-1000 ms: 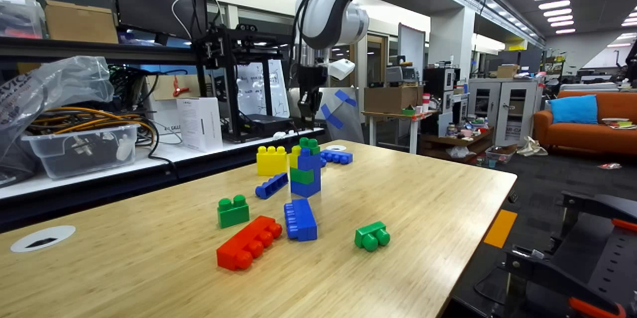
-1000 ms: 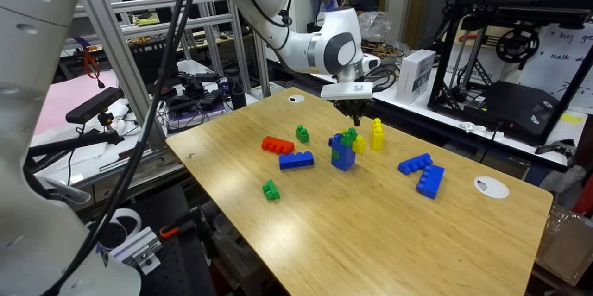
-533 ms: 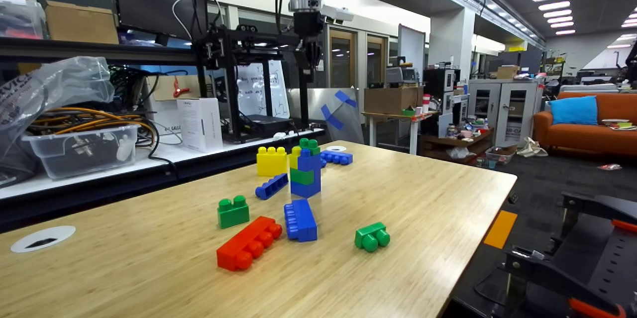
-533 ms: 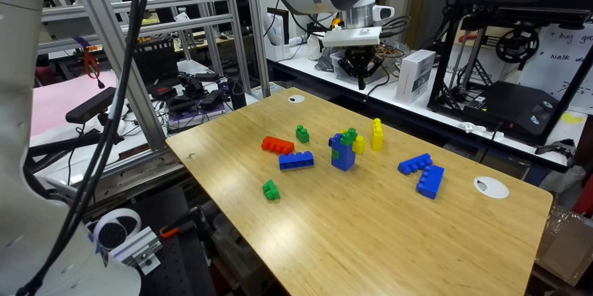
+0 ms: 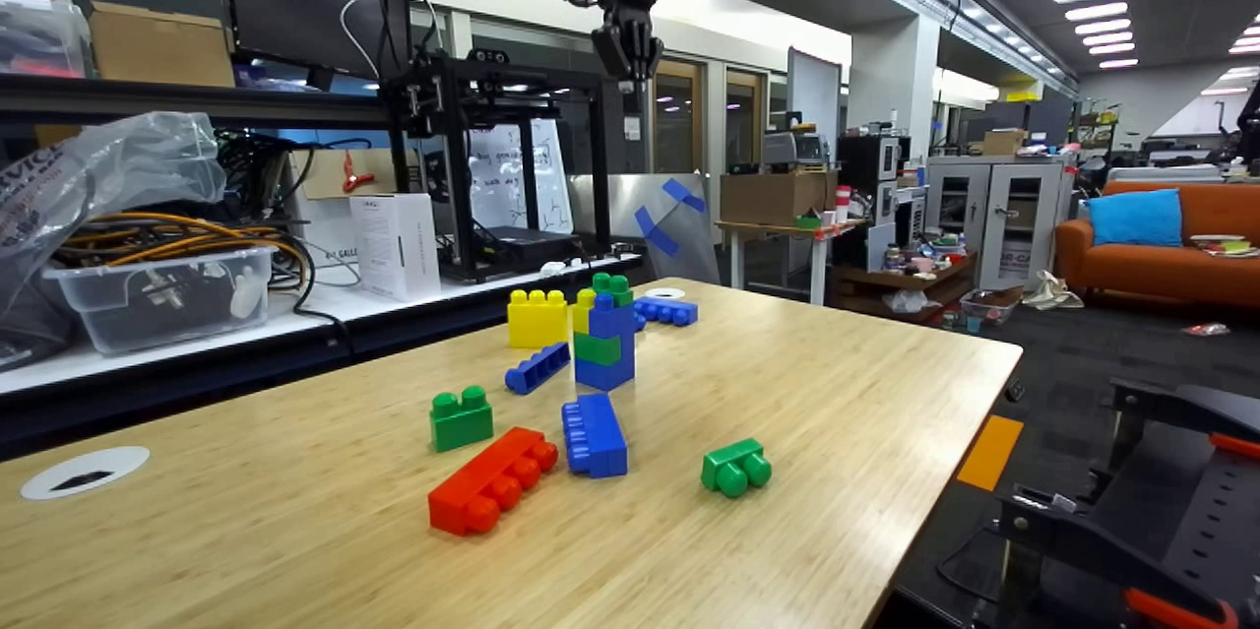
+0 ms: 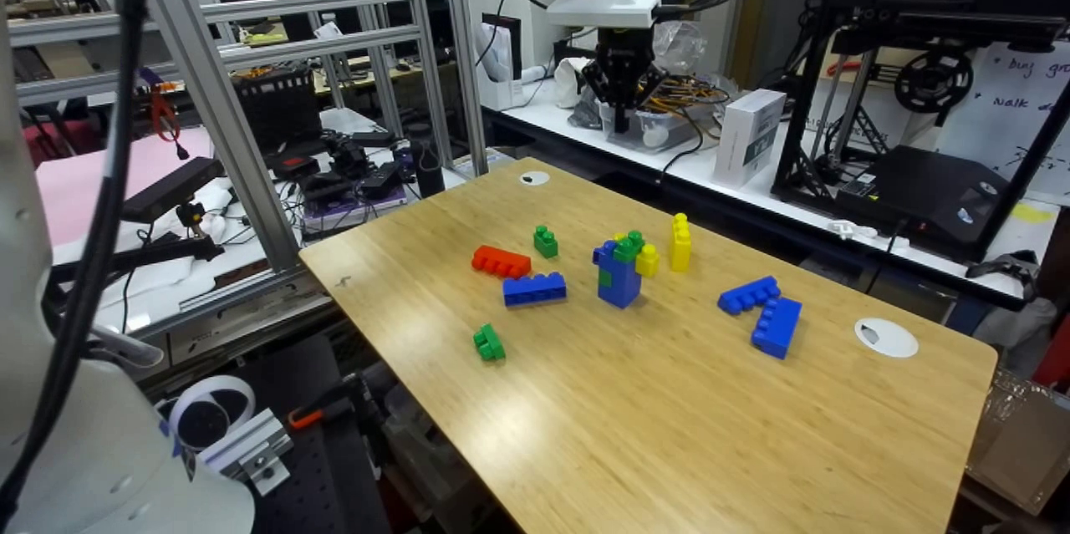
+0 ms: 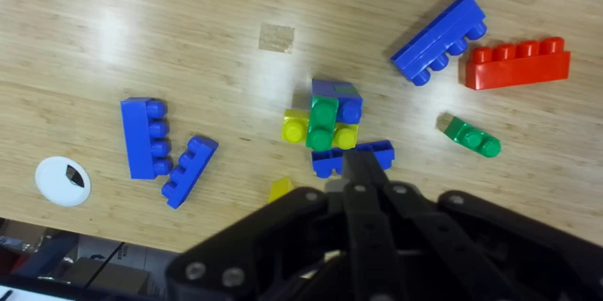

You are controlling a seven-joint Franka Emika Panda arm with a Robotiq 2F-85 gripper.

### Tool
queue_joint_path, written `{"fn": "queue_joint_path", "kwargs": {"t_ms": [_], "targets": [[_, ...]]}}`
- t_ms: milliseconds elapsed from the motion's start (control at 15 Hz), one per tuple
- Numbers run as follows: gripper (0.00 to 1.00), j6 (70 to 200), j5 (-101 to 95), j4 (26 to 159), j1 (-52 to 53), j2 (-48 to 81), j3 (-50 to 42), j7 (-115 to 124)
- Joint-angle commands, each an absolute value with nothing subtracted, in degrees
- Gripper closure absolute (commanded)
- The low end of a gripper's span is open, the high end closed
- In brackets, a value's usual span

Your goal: Push the green block on top of the stack down

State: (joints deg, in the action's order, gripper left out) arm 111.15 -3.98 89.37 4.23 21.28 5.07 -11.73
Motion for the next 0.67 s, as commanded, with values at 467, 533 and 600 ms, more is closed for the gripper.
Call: {"fn": "queue_joint_path", "kwargs": {"t_ms": [467, 533, 600], "targets": [[1.0, 118.3, 0.6, 114.6, 4.0, 3.8, 5.0, -9.2], [0.83, 119.8, 0.1, 116.4, 4.1, 2.9, 4.9, -8.7], [0.73, 120.9, -0.6, 117.6, 4.2, 2.4, 4.8, -8.0]]}}
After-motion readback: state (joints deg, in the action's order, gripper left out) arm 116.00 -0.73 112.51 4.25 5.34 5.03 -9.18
